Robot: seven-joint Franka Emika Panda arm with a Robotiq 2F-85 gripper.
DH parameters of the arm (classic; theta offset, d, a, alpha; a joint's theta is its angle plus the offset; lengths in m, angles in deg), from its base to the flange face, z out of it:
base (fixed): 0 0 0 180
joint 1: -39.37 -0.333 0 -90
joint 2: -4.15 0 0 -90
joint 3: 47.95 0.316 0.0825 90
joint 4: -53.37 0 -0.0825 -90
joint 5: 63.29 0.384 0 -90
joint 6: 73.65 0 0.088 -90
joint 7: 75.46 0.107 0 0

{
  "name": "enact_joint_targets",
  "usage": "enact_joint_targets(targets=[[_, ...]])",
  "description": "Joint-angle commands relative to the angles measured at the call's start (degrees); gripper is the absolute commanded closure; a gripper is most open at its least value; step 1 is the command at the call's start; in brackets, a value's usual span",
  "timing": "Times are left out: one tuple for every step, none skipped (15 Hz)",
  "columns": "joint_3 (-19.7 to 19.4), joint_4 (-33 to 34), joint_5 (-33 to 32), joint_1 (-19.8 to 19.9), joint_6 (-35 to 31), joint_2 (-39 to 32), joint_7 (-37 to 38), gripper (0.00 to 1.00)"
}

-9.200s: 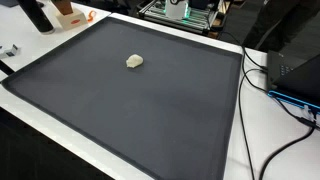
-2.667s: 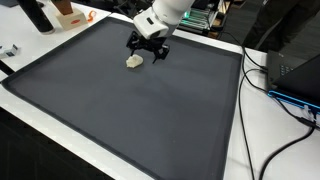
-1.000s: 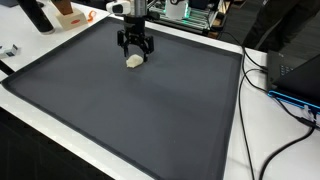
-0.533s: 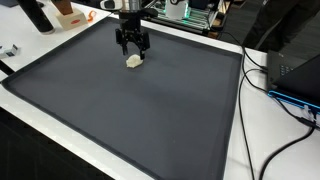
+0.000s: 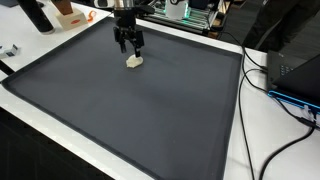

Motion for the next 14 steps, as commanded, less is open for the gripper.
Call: enact_joint_targets(targets=[[2.02, 0.06, 4.35, 2.94, 5.39, 1.16, 1.16, 0.00], [1.88, 0.16, 5.01, 3.11, 6.50, 1.29, 1.62, 0.00], [1.58, 0.29, 5.45, 3.11, 7.63, 1.41, 2.30, 0.00], [1.48, 0.42, 5.86, 3.25, 8.43, 1.45, 2.59, 0.00], [1.43, 0.66, 6.11, 3.33, 9.24, 1.46, 2.84, 0.00], [1.18, 0.80, 6.05, 3.20, 9.84, 1.55, 3.47, 0.00], [-3.61, 1.42, 10.20, -2.08, 11.22, 2.38, 1.00, 0.00], [-4.98, 1.67, 10.78, -3.43, 12.27, 2.76, 1.63, 0.00], [-7.64, 1.82, 10.53, -6.00, 13.68, 3.47, 3.22, 0.00], [-10.42, 1.94, 9.25, -8.57, 15.39, 4.19, 4.94, 0.00], [-13.38, 2.06, 7.36, -11.42, 16.66, 4.82, 7.48, 0.00], [-15.84, 2.41, 5.88, -13.92, 17.86, 5.34, 9.67, 0.00], [-18.24, 2.74, 4.04, -16.38, 19.03, 5.81, 12.24, 0.00], [-20.47, 3.18, 1.75, -18.76, 20.17, 6.27, 15.16, 0.00]])
